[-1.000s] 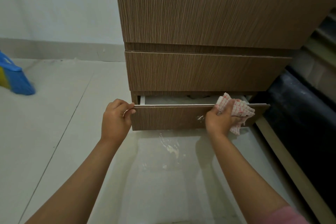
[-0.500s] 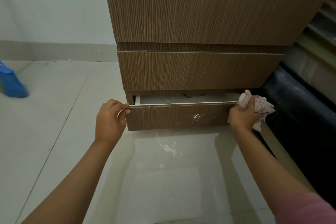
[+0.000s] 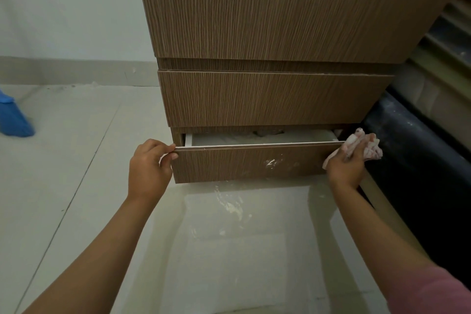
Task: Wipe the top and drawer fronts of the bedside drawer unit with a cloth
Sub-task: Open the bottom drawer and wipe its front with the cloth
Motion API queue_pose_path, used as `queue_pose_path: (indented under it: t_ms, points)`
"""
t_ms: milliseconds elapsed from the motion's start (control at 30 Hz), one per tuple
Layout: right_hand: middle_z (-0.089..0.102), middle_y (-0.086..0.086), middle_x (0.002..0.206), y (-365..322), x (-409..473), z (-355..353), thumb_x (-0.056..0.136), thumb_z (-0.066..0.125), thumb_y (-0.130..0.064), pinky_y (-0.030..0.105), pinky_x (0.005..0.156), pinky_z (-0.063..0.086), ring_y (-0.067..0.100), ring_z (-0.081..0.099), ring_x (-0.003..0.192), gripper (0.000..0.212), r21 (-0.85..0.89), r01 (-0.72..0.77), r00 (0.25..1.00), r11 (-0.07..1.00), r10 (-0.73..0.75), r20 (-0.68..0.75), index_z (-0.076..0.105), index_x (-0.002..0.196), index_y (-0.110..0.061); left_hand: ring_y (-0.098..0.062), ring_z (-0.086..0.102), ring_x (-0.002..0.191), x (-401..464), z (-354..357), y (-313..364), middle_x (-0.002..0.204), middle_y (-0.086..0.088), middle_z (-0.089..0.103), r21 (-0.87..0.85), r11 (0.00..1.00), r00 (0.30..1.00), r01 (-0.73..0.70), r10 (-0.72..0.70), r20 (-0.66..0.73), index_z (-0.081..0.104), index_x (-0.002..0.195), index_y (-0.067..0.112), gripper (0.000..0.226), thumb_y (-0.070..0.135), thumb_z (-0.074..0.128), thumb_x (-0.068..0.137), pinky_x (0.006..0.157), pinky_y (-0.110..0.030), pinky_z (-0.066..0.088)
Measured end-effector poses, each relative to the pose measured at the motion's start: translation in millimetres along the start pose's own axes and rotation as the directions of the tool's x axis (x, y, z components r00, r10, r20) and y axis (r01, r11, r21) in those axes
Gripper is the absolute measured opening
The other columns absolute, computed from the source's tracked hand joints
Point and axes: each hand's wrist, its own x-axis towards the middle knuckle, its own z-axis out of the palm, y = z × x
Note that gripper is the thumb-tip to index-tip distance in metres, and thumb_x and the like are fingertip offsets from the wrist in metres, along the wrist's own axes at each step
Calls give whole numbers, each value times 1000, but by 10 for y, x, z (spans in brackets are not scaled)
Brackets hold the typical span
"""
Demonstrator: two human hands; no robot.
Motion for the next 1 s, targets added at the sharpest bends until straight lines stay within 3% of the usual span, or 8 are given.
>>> queue_pose_path:
  t_ms: [100,200,300,400,567,767,867,1000]
  points:
    - [41,11,145,75,-24,28,98,40,-31,37,104,34,33,41,129,52,11,-32,999,999,33,-33,23,147,-30,-30,60,72,0,-3,8,80,-13,64,4,1000,1000,-3,3,-2,73,88,-1,14,-4,74,75,66,-31,45]
    - [42,13,143,117,-153,58,99,37,-27,33,101,34,33,43,127,51,36,43,997,998,-41,-60,23,148,-28,-30,60,71,7,-1,13,80,-14,64,6,1000,1000,-6,6,-6,72,87,-1,13,-4,74,75,66,-31,45]
    - [42,14,142,83,-303,157,99,37,-29,27,95,33,31,46,123,49,47,155,988,987,-156,20,25,146,-35,-31,60,71,0,3,11,80,-14,64,10,1000,1000,-5,5,-16,72,88,0,13,-4,74,75,66,-31,44]
    - [25,15,151,19,-317,258,99,37,-29,30,106,27,30,32,135,47,35,231,968,972,-233,94,29,145,-35,-31,60,71,-8,8,3,80,-14,64,4,1000,1000,-5,5,-23,72,88,0,13,-4,74,75,66,-30,43]
    - [12,12,155,-15,-18,189,98,37,-36,39,110,31,28,29,137,43,149,70,996,986,-76,37,34,141,-39,-31,60,71,0,7,2,80,-14,64,20,1000,1000,-16,16,-19,72,87,-1,11,-3,74,76,66,-30,44]
    - [26,7,154,20,92,104,100,34,-31,32,108,27,28,31,137,49,90,74,997,993,-72,-27,22,147,-31,-31,60,71,-7,12,-3,81,-14,64,10,1000,1000,-7,7,-25,73,87,0,12,-4,74,76,66,-30,43]
    - [33,8,150,9,0,111,100,33,-28,34,105,32,30,38,132,52,103,-20,998,994,26,-61,14,149,-31,-31,60,71,0,8,5,80,-14,64,7,1000,1000,-6,6,-23,72,87,0,11,-4,73,76,67,-30,43]
    - [34,10,150,85,-48,201,100,30,-33,40,105,34,33,41,130,53,151,-177,984,973,179,-5,7,148,-37,-32,60,72,-3,7,4,81,-15,64,7,1000,1000,-2,2,-18,72,88,0,12,-3,73,76,67,-31,44]
